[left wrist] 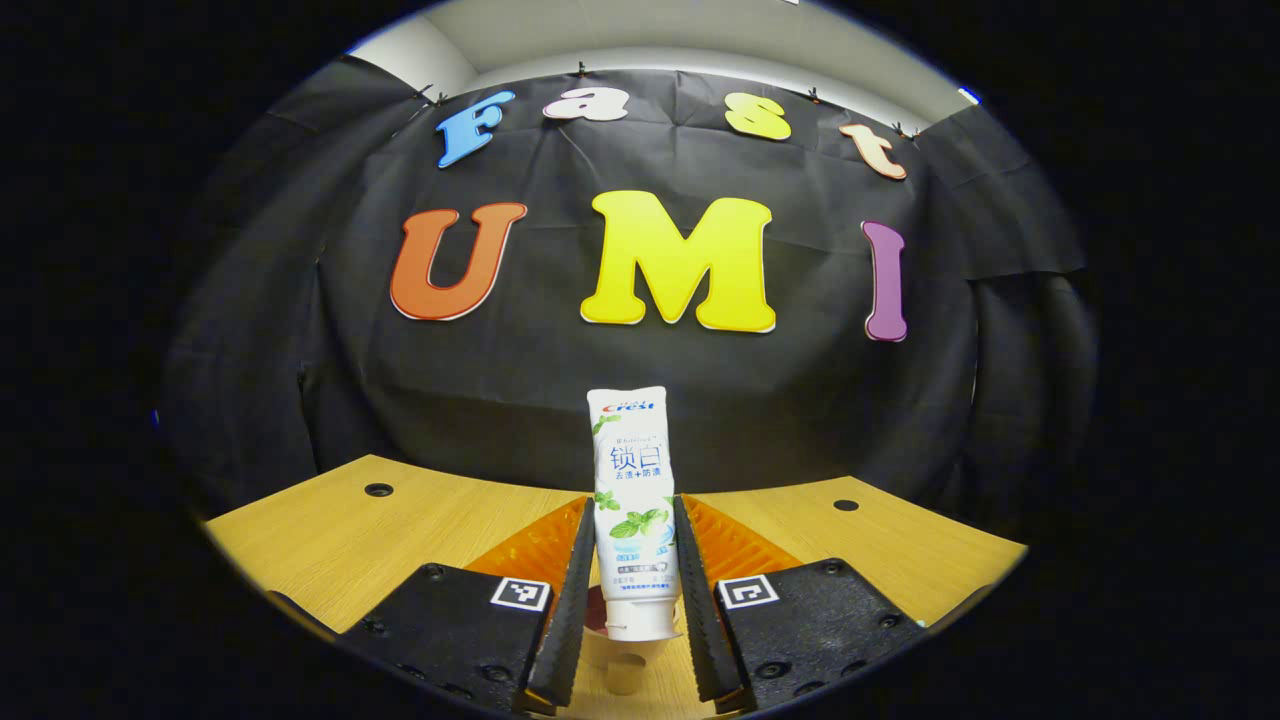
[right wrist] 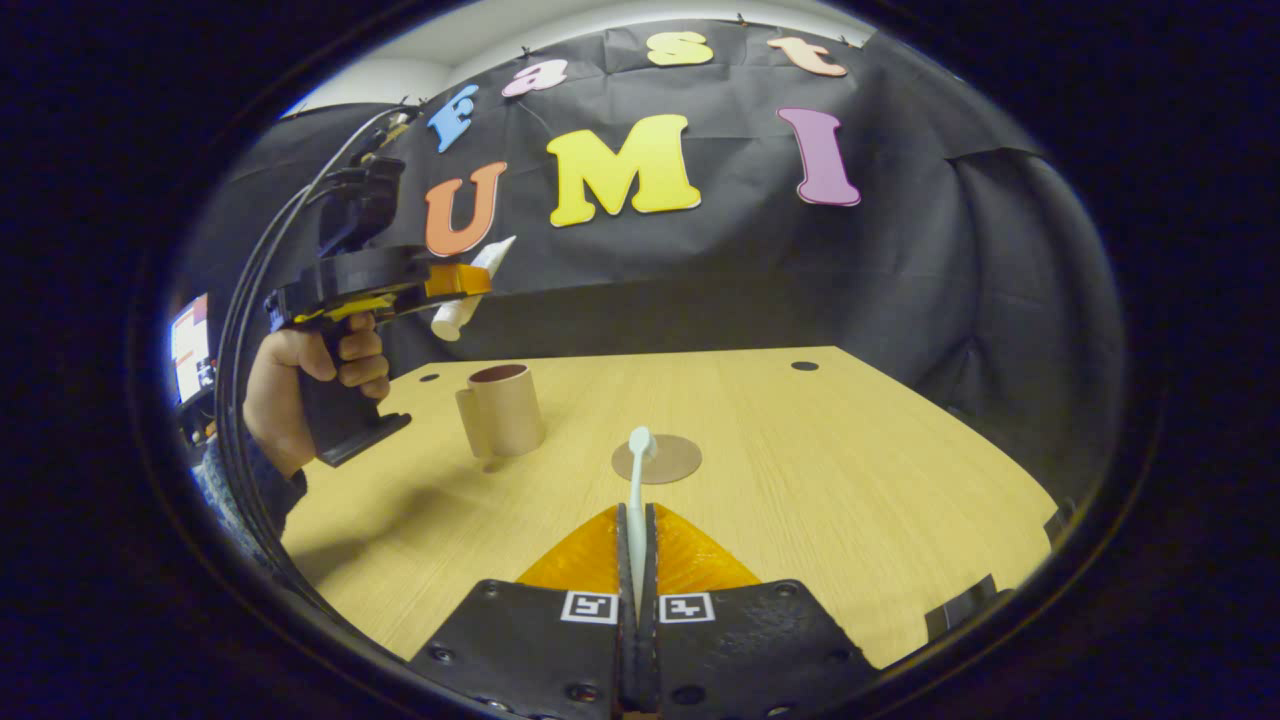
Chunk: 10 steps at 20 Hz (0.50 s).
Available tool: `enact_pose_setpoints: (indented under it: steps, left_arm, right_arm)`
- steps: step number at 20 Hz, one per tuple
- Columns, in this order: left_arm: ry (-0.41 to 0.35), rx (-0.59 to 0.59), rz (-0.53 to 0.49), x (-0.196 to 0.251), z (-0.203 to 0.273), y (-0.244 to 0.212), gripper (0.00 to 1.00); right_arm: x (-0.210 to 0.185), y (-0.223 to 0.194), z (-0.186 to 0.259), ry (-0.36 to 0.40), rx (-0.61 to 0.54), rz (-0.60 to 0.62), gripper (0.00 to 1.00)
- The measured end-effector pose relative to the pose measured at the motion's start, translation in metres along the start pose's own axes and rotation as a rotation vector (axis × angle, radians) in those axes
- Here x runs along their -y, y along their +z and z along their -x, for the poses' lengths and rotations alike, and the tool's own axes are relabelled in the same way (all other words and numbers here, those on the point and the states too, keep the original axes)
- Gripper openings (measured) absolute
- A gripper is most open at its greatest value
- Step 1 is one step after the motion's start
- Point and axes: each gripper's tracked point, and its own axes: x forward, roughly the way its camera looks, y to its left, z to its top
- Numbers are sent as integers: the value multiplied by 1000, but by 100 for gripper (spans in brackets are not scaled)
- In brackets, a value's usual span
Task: Put the toothbrush and toothpaste on the desktop into the cup, then pick up the cup and place it on the coaster on the desktop.
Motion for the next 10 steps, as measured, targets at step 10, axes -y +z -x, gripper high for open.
enact_pose_setpoints:
  steps: [10]
  left_arm:
    - [19,-43,24,-3,-13,-21,50]
  right_arm:
    - [12,-5,6,11,-7,-35,0]
